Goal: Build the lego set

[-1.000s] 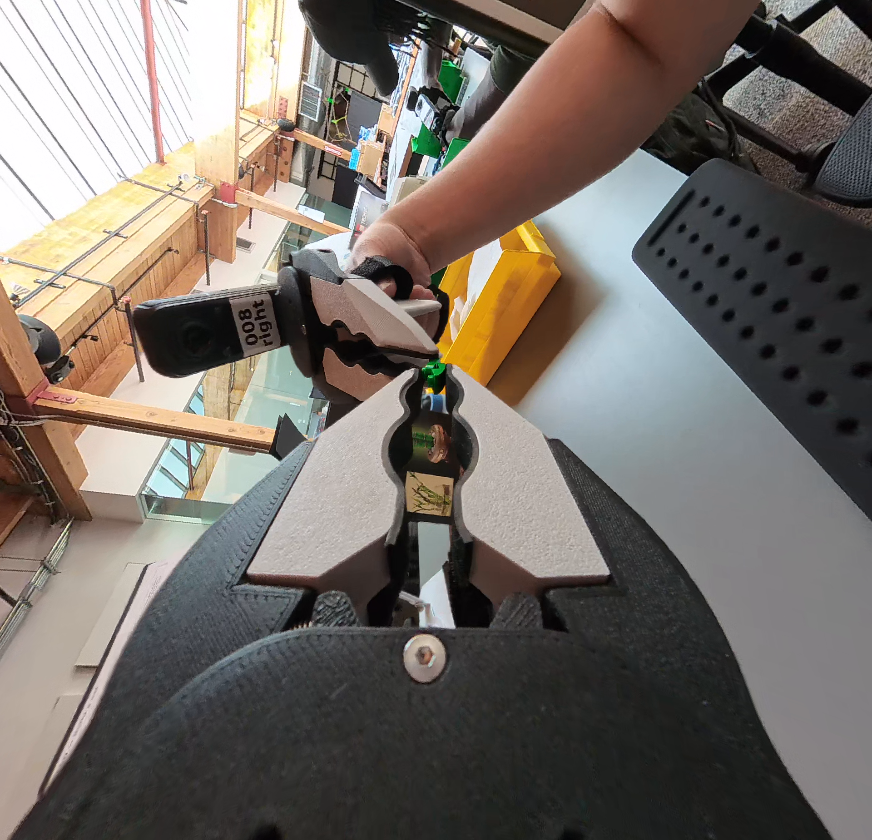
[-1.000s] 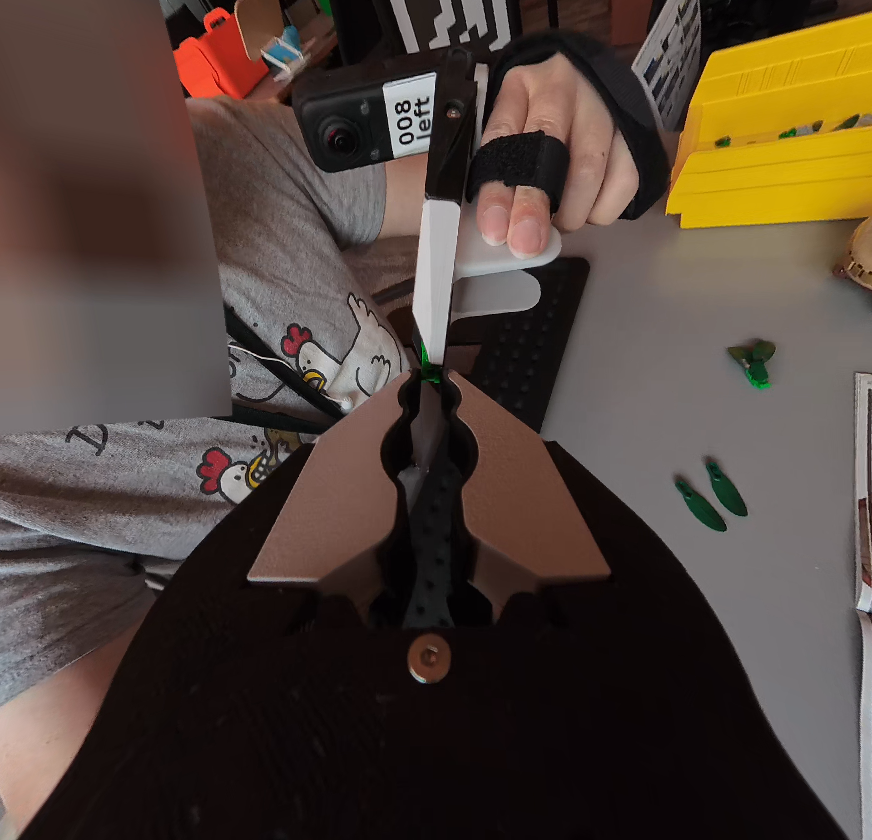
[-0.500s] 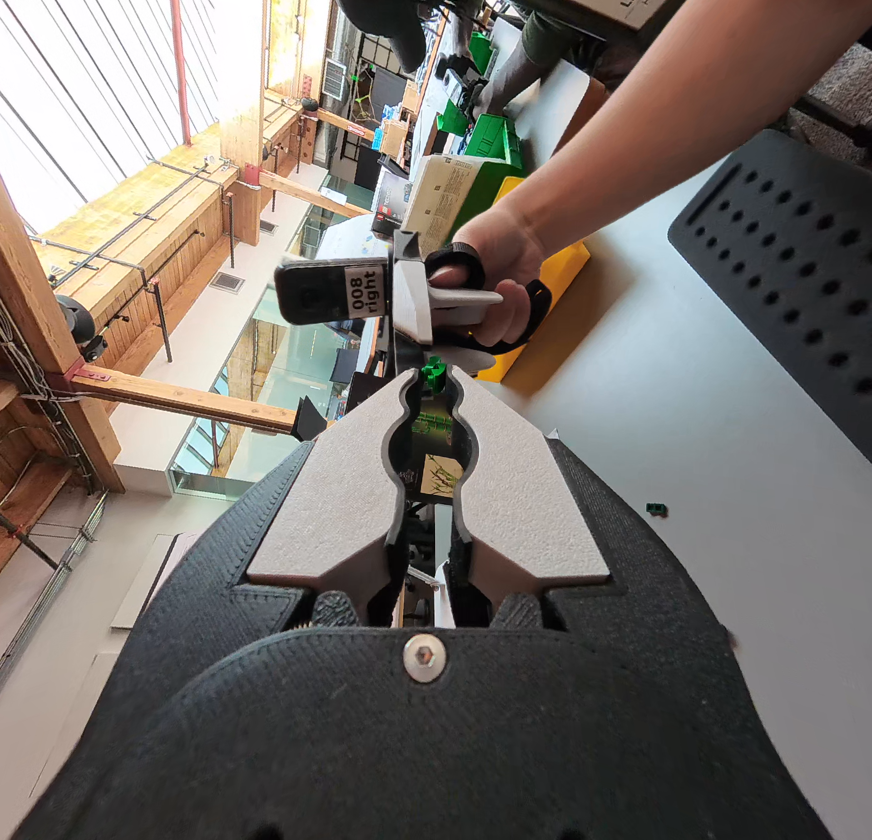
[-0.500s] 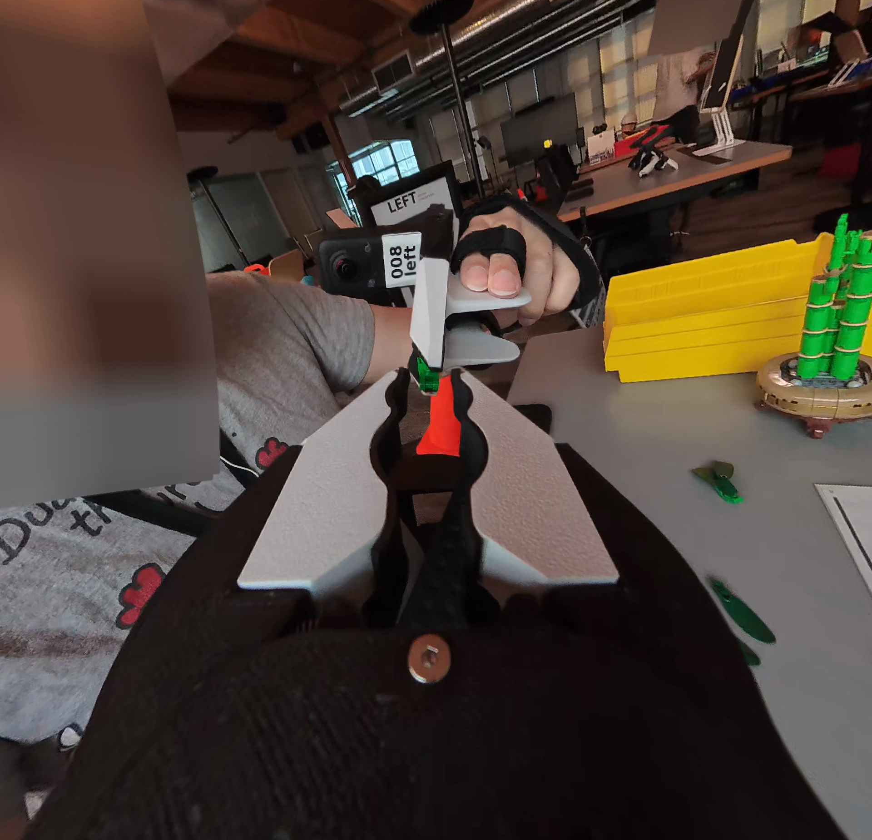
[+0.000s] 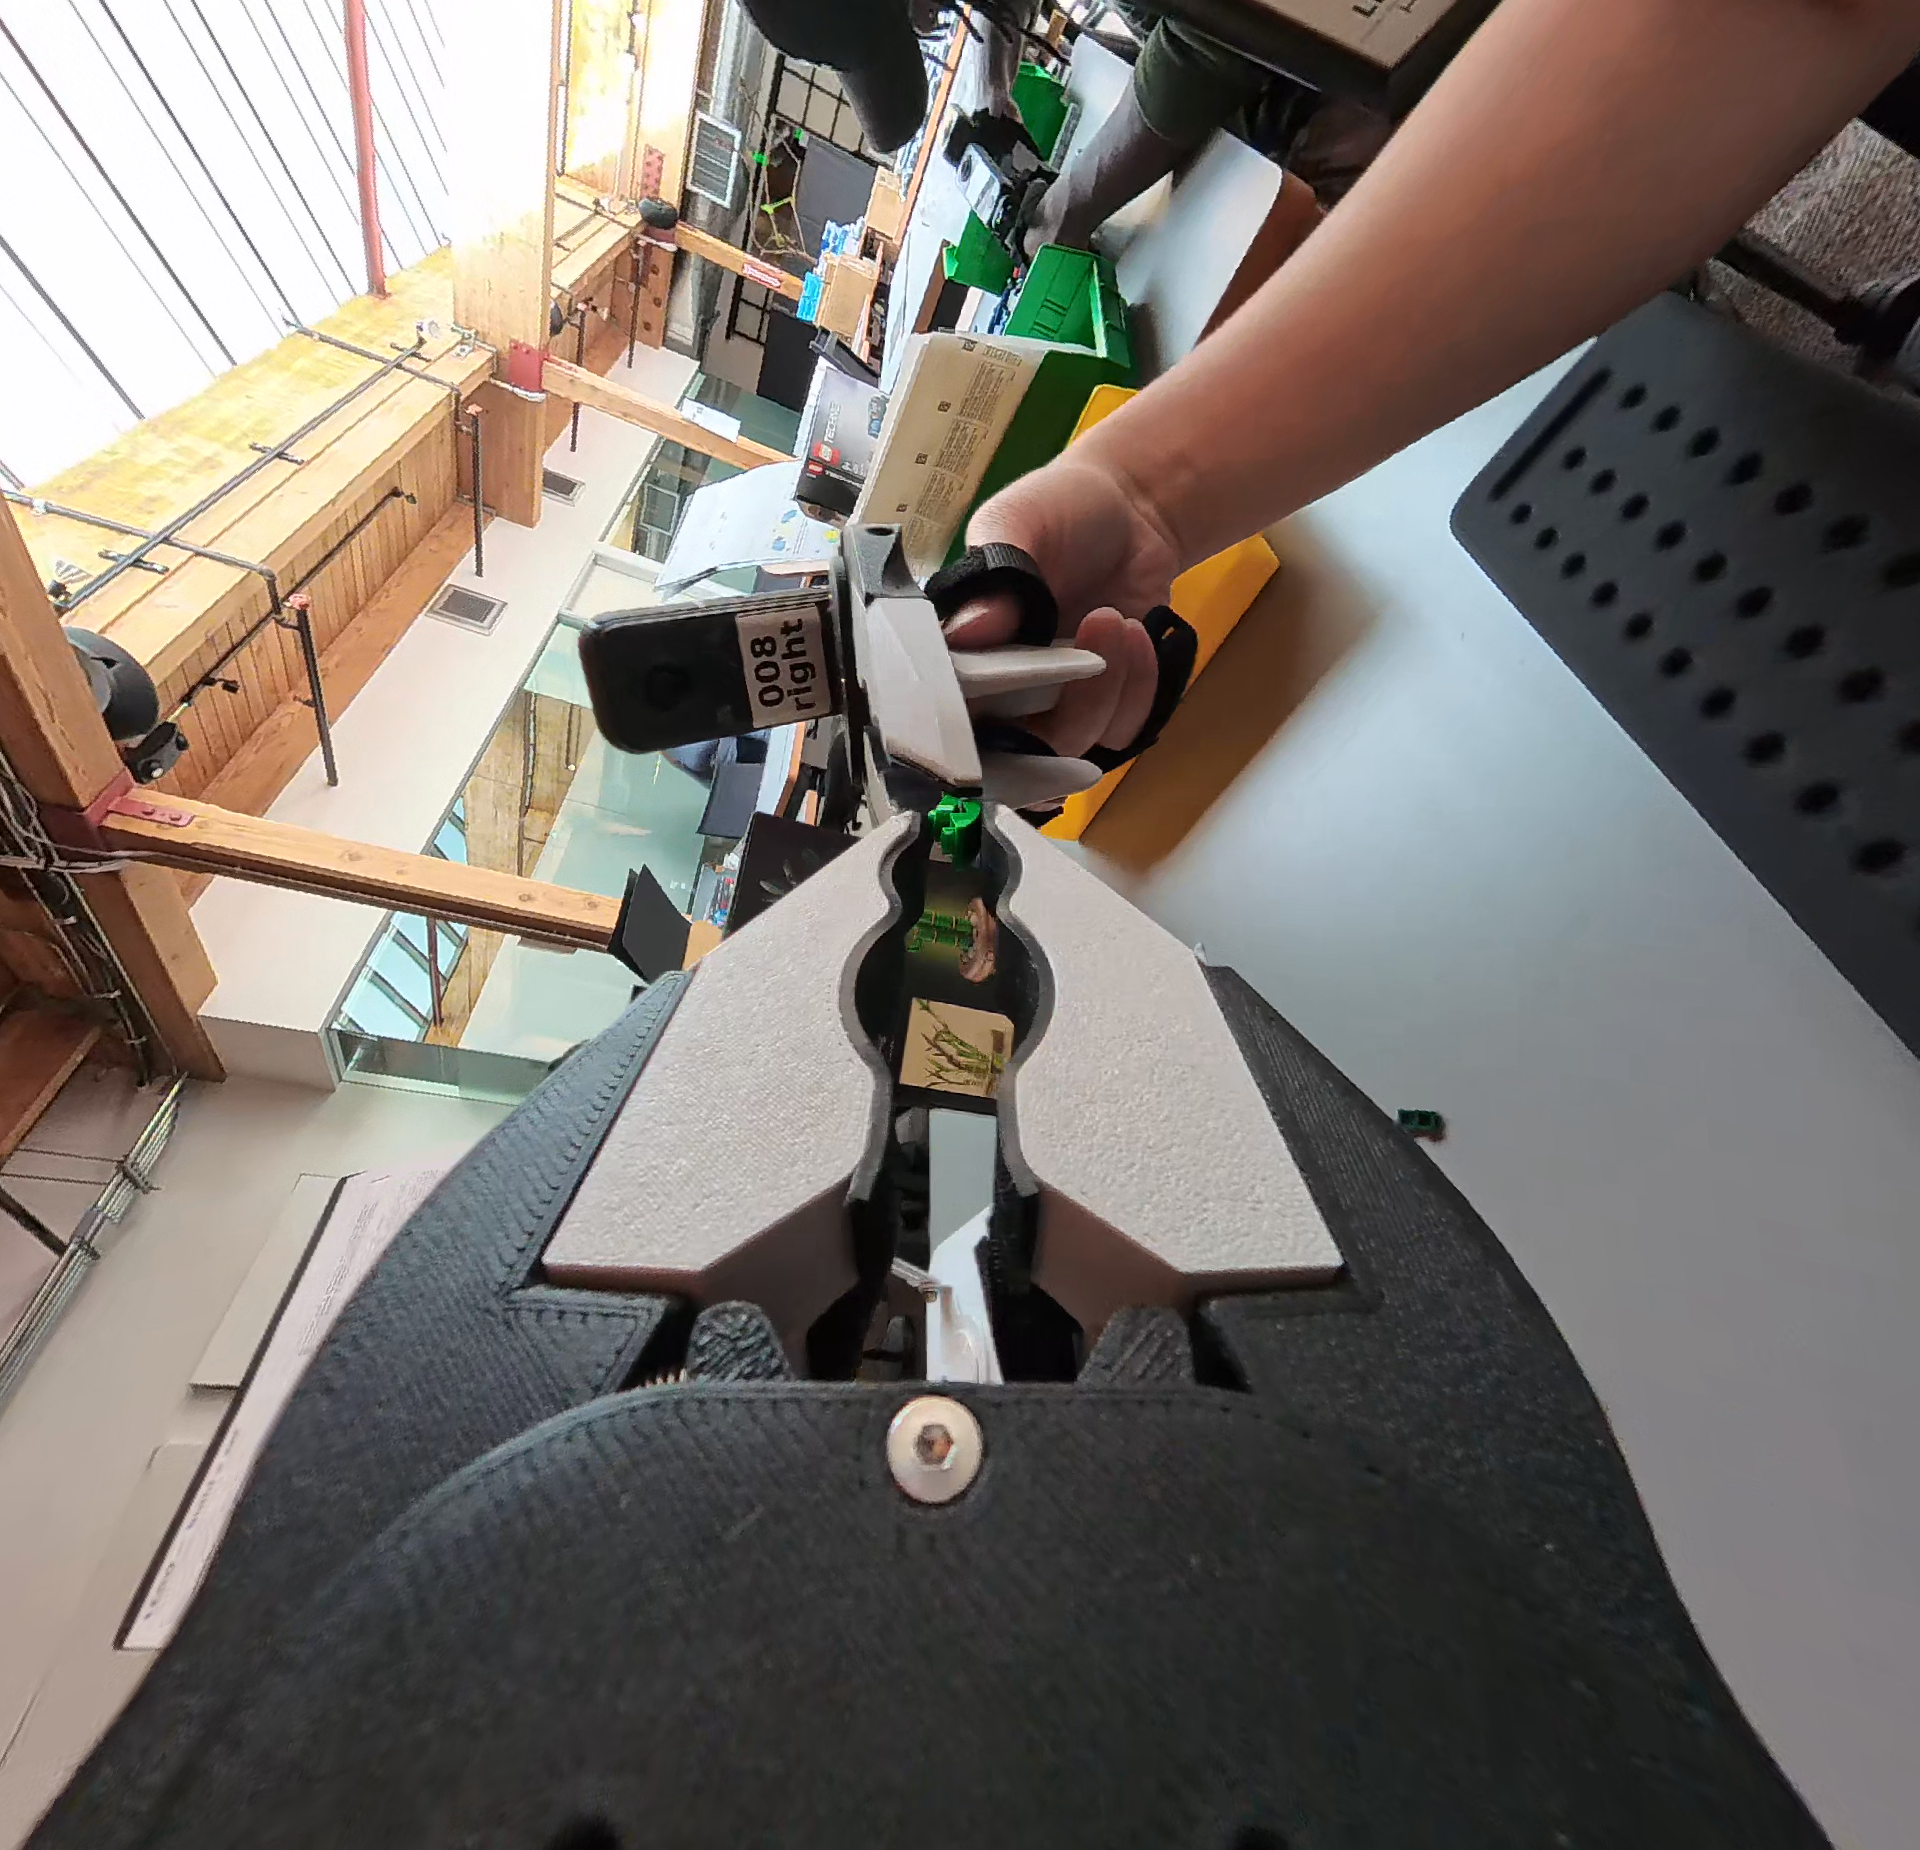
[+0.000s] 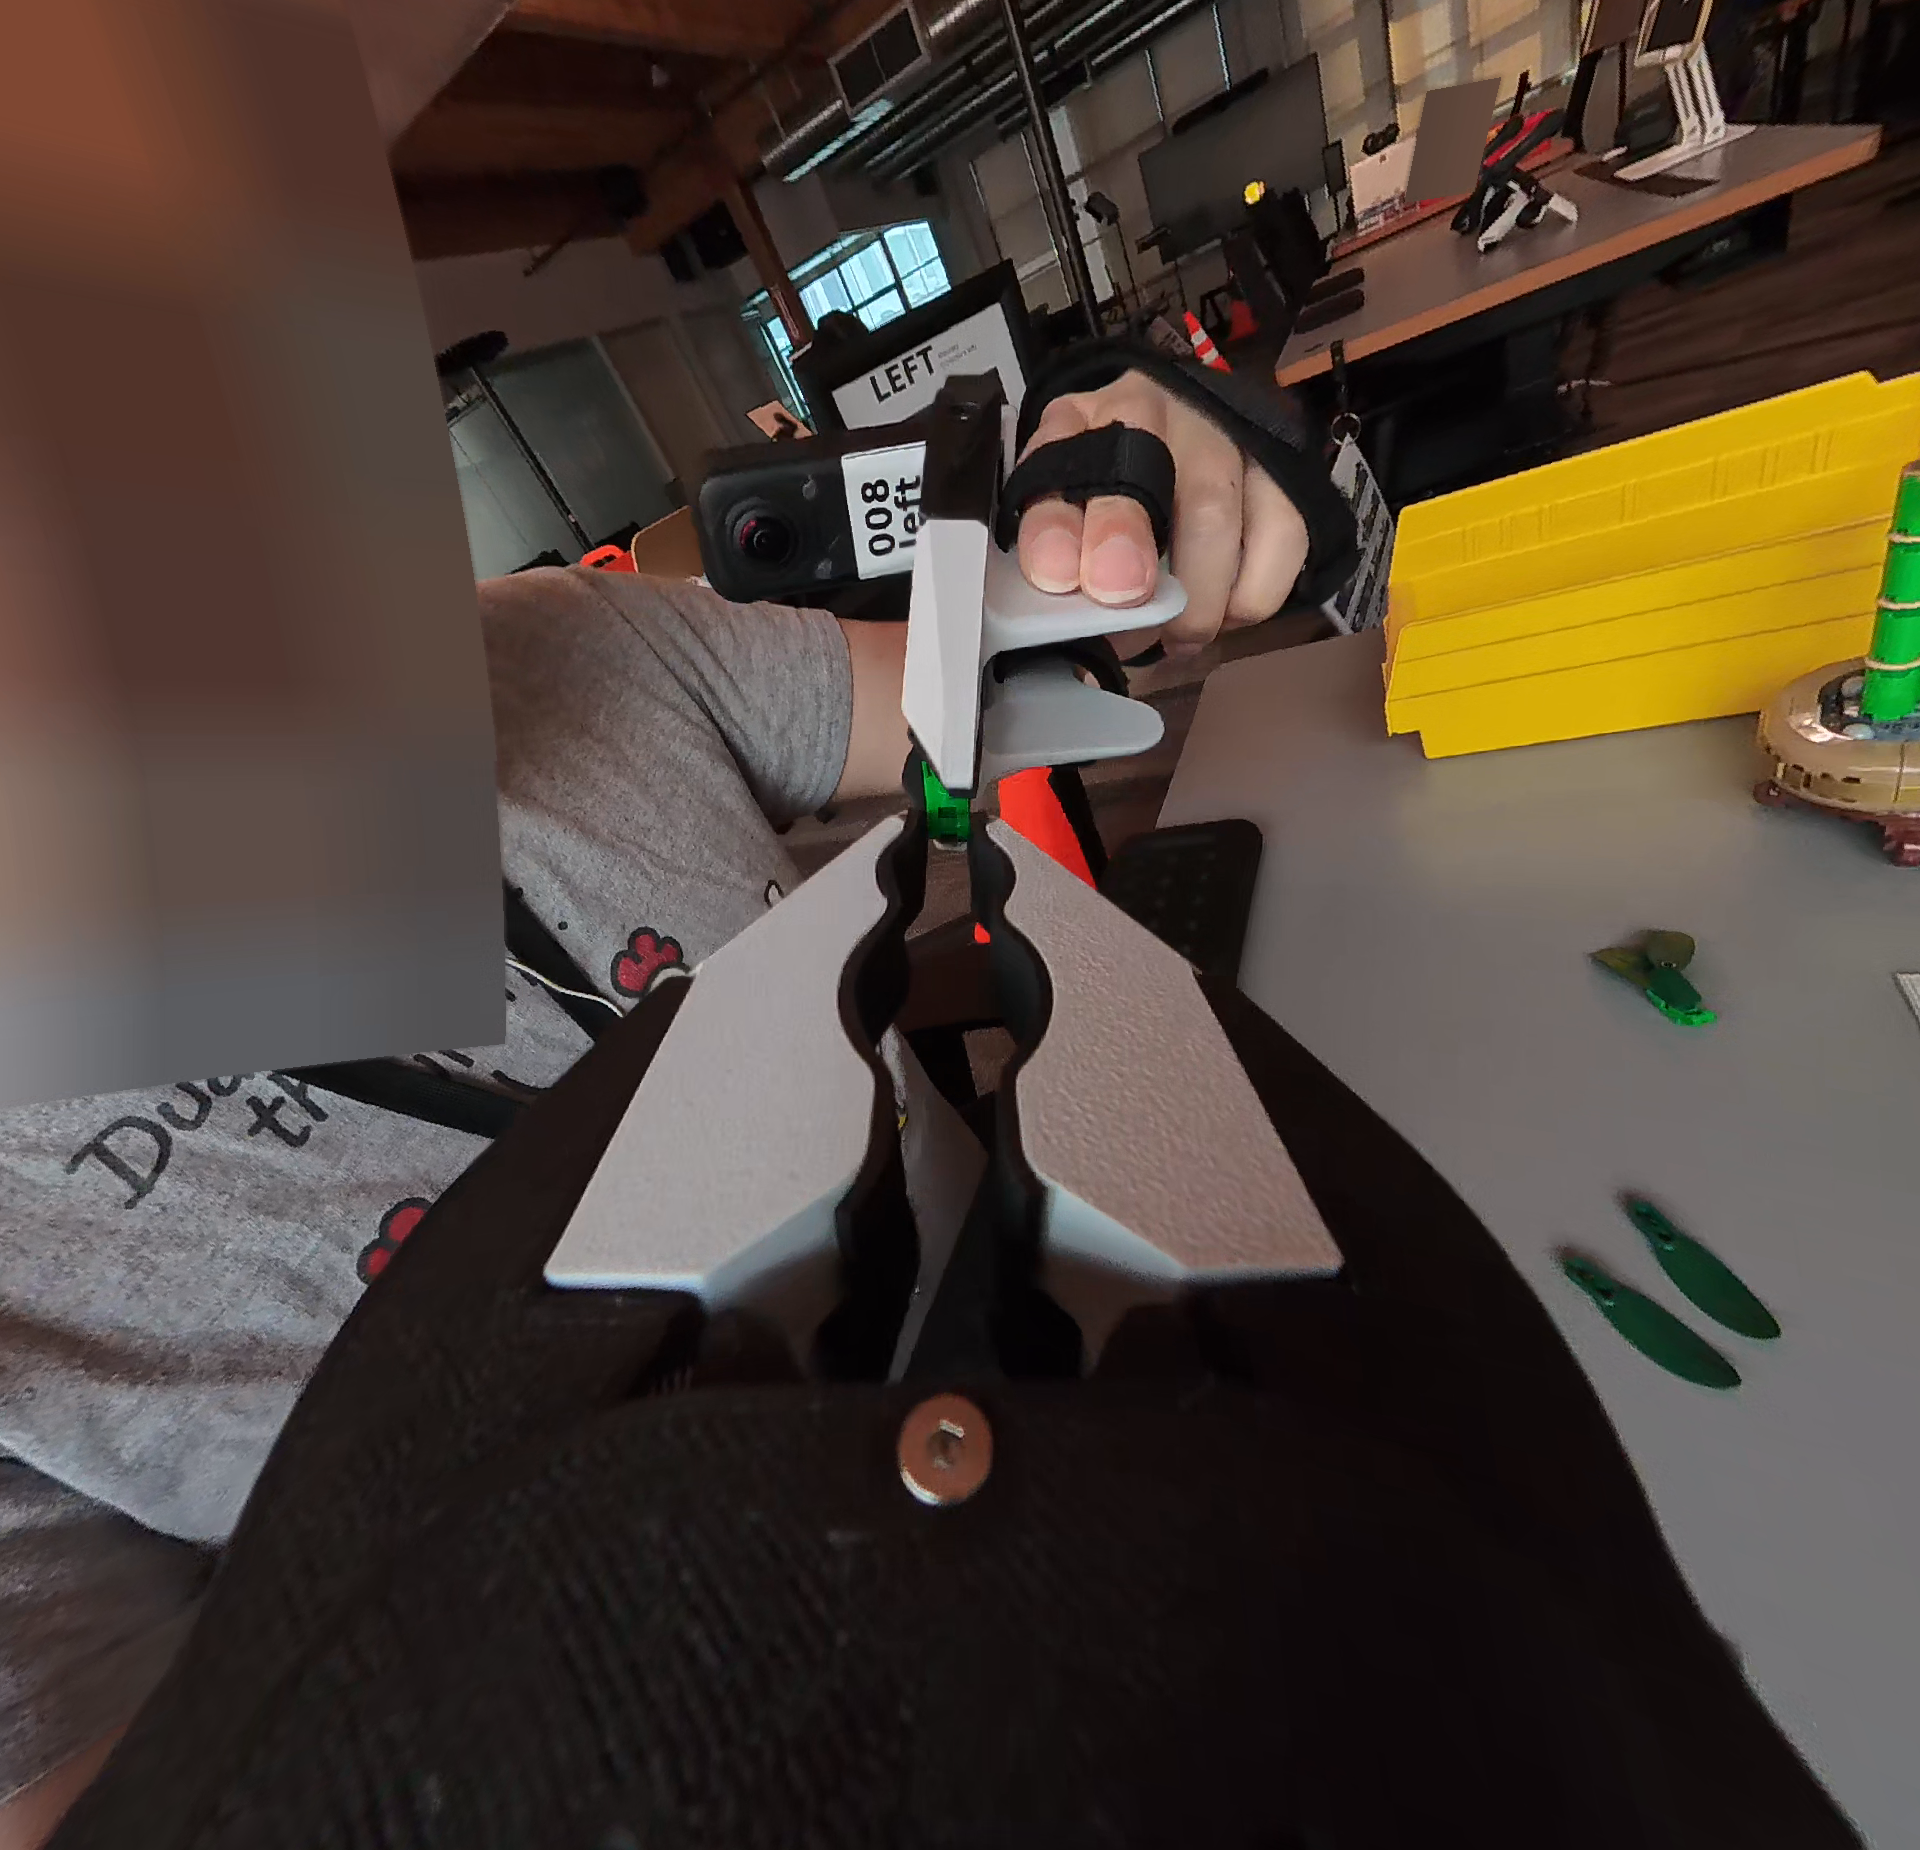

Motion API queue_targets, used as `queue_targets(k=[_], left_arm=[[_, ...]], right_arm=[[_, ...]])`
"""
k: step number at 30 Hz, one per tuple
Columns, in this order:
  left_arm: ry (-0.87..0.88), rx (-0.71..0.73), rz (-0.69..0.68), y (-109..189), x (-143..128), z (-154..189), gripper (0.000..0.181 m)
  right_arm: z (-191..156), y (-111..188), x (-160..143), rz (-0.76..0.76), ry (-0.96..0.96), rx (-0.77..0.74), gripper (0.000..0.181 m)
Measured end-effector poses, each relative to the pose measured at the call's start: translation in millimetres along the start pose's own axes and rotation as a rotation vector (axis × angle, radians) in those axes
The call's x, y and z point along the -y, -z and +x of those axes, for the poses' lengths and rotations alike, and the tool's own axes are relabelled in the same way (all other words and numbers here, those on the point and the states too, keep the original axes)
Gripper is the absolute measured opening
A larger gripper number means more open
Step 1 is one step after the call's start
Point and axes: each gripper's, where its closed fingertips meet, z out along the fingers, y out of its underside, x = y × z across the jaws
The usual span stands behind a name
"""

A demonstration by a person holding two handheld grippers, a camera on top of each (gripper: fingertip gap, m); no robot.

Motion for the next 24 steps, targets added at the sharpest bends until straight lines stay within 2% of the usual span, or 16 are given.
queue_targets(k=[8, 24], left_arm=[[0.013, -0.012, 0.021, -4, 0, 4, 0.008], [0.049, 0.002, 0.083, -4, 8, -16, 0.008]], right_arm=[[0, 4, -5, -0.066, -0.034, -0.007, 0.006], [-7, 6, 15, -0.136, -0.055, -0.003, 0.006]])
